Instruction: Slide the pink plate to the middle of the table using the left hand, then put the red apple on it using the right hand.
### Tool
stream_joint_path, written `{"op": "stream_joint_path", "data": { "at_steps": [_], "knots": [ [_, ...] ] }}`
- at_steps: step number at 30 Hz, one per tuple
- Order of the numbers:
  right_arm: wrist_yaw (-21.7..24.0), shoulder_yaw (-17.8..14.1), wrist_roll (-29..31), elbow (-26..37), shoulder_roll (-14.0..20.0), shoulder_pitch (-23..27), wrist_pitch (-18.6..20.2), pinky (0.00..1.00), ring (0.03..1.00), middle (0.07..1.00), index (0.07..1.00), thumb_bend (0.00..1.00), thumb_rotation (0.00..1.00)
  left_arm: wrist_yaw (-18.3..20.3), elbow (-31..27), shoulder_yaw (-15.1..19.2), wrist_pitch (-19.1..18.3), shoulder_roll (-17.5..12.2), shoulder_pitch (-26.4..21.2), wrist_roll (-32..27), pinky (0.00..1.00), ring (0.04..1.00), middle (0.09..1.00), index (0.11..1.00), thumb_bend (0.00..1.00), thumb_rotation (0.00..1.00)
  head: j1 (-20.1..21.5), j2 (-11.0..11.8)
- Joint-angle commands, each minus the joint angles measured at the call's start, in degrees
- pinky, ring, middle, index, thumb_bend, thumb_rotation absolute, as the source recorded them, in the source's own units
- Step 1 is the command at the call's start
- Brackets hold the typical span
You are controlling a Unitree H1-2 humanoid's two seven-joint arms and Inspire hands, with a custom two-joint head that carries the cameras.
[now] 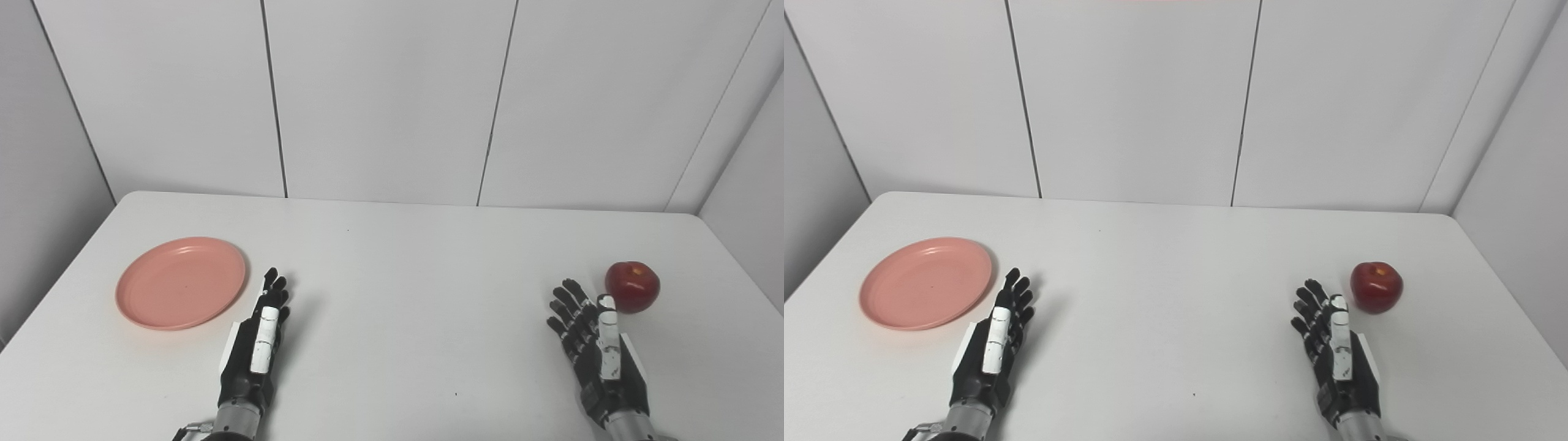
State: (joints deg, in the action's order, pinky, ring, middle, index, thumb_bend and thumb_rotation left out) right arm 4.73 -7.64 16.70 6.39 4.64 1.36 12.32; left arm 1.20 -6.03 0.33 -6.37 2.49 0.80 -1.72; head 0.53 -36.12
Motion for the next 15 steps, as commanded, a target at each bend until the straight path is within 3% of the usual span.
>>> {"op": "stream_joint_path", "data": {
  "at_steps": [1, 15],
  "knots": [
    [-0.11, 0.52, -0.06, 0.68, -0.30, 0.97, 1.16, 0.94, 0.943, 0.922, 0.915, 0.92, 1.00, 0.60, -1.05, 0.06, 1.14, -1.50, -1.08, -0.03, 1.00, 1.000, 1.000, 1.000, 0.90, 0.98, 0.71, 0.58],
    [-0.63, 1.85, -1.45, 0.65, -1.01, 0.86, 0.53, 0.96, 0.951, 0.932, 0.929, 0.94, 1.00, 1.91, -0.46, 1.36, 1.80, -2.08, -0.79, -1.11, 1.00, 1.000, 1.000, 1.000, 0.88, 0.98, 2.51, 0.47]
  ]
}}
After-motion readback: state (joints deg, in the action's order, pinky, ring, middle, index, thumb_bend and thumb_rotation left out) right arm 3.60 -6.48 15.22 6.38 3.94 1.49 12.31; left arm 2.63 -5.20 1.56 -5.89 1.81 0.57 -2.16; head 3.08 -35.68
